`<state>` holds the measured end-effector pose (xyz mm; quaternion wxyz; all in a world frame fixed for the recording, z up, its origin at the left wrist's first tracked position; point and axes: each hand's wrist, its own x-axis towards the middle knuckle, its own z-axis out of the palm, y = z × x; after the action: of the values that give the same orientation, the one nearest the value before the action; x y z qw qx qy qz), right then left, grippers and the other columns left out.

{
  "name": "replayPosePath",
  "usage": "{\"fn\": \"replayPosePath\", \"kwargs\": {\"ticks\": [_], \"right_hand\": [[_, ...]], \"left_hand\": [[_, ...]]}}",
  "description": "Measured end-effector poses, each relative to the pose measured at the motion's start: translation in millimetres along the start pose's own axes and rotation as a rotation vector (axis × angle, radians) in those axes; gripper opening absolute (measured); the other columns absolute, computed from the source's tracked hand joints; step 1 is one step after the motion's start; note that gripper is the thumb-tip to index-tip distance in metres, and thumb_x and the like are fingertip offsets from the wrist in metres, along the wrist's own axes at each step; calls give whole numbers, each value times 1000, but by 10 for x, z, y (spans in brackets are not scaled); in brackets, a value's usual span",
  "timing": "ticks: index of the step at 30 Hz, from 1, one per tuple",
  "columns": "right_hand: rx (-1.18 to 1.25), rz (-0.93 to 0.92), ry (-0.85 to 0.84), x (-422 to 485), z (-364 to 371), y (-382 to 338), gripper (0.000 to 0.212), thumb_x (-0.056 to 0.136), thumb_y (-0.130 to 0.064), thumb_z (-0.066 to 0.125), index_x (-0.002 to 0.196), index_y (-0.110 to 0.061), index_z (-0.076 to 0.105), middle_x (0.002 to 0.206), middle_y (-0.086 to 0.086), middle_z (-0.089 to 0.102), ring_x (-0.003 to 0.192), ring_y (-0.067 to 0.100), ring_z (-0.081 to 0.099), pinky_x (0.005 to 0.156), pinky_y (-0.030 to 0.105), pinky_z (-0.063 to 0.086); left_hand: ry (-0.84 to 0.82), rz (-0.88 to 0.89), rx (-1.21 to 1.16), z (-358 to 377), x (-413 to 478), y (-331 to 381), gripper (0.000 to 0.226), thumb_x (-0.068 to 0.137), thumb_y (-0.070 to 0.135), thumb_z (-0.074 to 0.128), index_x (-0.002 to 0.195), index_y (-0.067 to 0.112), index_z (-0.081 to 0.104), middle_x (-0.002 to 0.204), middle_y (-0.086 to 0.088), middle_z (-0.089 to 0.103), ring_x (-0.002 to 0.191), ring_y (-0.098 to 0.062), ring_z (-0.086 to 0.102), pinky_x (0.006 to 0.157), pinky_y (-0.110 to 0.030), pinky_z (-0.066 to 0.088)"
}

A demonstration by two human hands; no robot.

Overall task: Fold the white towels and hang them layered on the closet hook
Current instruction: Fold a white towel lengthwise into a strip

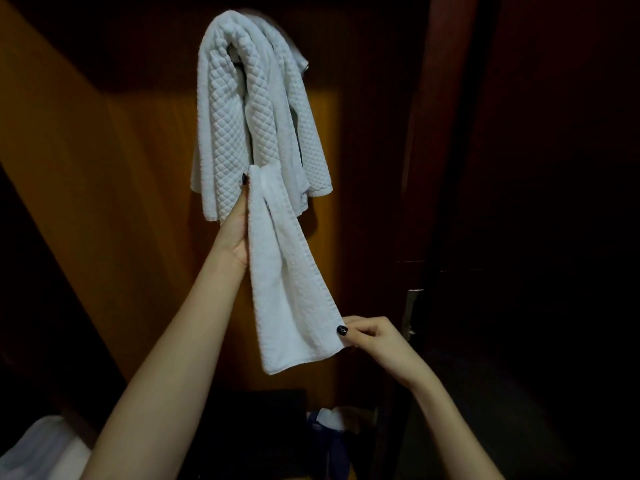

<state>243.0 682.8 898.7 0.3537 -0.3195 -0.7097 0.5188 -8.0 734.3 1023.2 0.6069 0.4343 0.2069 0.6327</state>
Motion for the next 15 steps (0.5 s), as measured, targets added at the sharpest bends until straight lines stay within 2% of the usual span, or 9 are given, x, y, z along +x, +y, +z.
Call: {"fn": "replayPosePath", "kwargs": {"ticks": [3, 4, 6, 8, 9, 11, 13, 15], "right_hand": [[18, 3, 33, 8, 12, 28, 23, 93, -8, 62, 89, 13, 70, 100, 22, 70, 92, 18, 64, 91, 37, 49], [27, 5, 60, 10, 9, 33, 20, 92, -8, 64, 87, 10, 72, 96, 20, 71, 89, 17, 65, 91, 35, 50], [24, 6, 145, 24, -4, 44, 16, 90, -8, 66, 80, -1, 75, 84, 12, 73, 81, 13, 66, 83, 30, 51], [15, -9, 269, 44, -35, 77, 25, 91, -6, 64, 67, -11, 70, 65, 0, 64, 66, 6, 58, 69, 25, 47], [28, -24, 329, 50, -61, 97, 28, 92, -5, 61, 64, -13, 64, 60, -6, 56, 62, 3, 52, 65, 23, 42], [54, -55, 402, 46, -131, 127, 28, 94, -7, 59, 67, -12, 57, 59, -12, 49, 58, 1, 46, 61, 17, 37], [84, -66, 395, 18, -211, 127, 26, 95, -14, 62, 69, -13, 57, 59, -14, 51, 57, -1, 47, 58, 13, 38], [100, -44, 328, -25, -276, 96, 24, 91, -21, 67, 69, -17, 59, 60, -14, 54, 57, -1, 49, 56, 13, 40]], "left_hand": [[81, -1, -7, -30, 24, 66, 42, 91, 45, 53, 107, 11, 72, 98, -6, 73, 92, -18, 70, 89, -41, 56], [118, 13, -4, -51, 36, 79, 39, 93, 41, 54, 113, 9, 67, 101, -7, 72, 96, -19, 69, 90, -42, 57], [172, 81, 0, -107, 52, 83, 31, 95, 30, 57, 116, 8, 64, 107, -7, 72, 102, -18, 68, 87, -39, 57], [182, 146, 55, -178, 39, 74, 24, 95, 19, 58, 115, 7, 65, 117, -9, 70, 110, -19, 66, 92, -37, 55], [193, 167, 122, -219, 19, 68, 21, 95, 15, 58, 113, 6, 64, 116, -8, 70, 110, -19, 66, 93, -35, 54], [236, 183, 330, -304, -39, 66, 14, 94, 13, 59, 107, 10, 62, 99, -1, 74, 97, -15, 69, 83, -28, 57], [218, 162, 513, -373, -101, 90, 18, 88, 18, 66, 106, 20, 65, 92, 4, 74, 88, -10, 68, 72, -22, 56], [135, 142, 629, -422, -153, 131, 29, 80, 29, 73, 108, 34, 69, 94, 6, 73, 87, -7, 67, 72, -19, 54]]}}
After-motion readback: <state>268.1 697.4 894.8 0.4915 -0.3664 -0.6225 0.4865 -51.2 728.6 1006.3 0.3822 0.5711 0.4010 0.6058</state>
